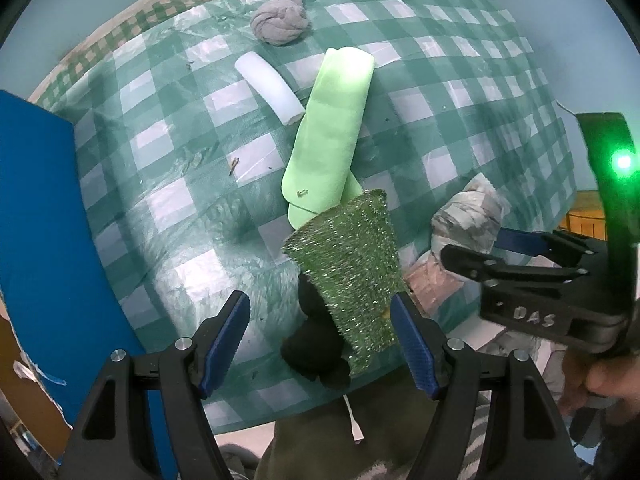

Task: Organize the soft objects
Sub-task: 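Grasp the green glittery sponge with the left tool while the right tool grasps the plastic-wrapped bundle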

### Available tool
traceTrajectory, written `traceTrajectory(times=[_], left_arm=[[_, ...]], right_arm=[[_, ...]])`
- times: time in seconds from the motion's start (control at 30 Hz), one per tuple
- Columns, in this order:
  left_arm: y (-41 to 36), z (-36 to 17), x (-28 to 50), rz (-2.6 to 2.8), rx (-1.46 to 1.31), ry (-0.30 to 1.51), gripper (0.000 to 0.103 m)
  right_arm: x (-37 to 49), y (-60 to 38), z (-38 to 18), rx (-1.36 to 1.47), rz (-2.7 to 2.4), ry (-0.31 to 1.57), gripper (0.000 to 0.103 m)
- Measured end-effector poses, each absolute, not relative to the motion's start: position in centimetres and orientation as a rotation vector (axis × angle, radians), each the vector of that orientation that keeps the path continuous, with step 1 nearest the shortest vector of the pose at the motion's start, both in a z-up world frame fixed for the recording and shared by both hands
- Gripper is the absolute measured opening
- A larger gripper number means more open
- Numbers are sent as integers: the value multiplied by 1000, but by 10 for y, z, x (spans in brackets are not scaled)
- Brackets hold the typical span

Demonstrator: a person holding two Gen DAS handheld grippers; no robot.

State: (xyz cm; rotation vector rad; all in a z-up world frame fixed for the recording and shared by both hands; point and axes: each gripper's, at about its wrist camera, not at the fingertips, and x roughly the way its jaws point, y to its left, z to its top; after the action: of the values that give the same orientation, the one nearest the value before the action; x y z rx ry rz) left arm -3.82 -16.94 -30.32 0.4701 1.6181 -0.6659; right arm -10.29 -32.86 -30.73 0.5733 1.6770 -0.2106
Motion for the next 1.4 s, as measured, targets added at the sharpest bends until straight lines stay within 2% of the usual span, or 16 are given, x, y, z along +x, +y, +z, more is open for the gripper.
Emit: traceTrajectory(times=[0.3, 0.37, 0.43, 0.5, 0.67, 1.0, 1.2, 1.3, 1.37, 1.4], left_arm=[[-166, -305, -40, -641, 464, 1624, 74], [-165, -305, -39, -636, 460, 1626, 74], [-166, -304, -39, -632, 458, 1625, 74], [-165, -304, -39, -630, 456, 1625, 74], [-169, -305, -41, -626, 451, 1633, 74], [-193, -317, -52, -612, 478, 1656, 74], [-205, -338, -52, -557, 451, 1718, 74], [-212, -343, -54, -537, 439, 1717, 59], [-216, -343, -56, -523, 454, 1694, 43], [-219, -343, -56, -520, 464, 1685, 41]], right_arm=[[-90, -306, -320, 387, -231, 1697, 68], [-90, -302, -322, 355, -225, 1697, 71], [-90, -297, -321, 304, -222, 1702, 67], [-90, -295, -318, 277, -204, 1685, 56], [-93, -287, -311, 279, -162, 1668, 51], [-103, -330, -283, 376, -145, 1611, 51], [-105, -341, -284, 385, -135, 1611, 51], [-106, -343, -286, 393, -128, 1617, 51], [-106, -345, -287, 392, -120, 1621, 51], [-107, -346, -288, 390, -115, 1624, 51]])
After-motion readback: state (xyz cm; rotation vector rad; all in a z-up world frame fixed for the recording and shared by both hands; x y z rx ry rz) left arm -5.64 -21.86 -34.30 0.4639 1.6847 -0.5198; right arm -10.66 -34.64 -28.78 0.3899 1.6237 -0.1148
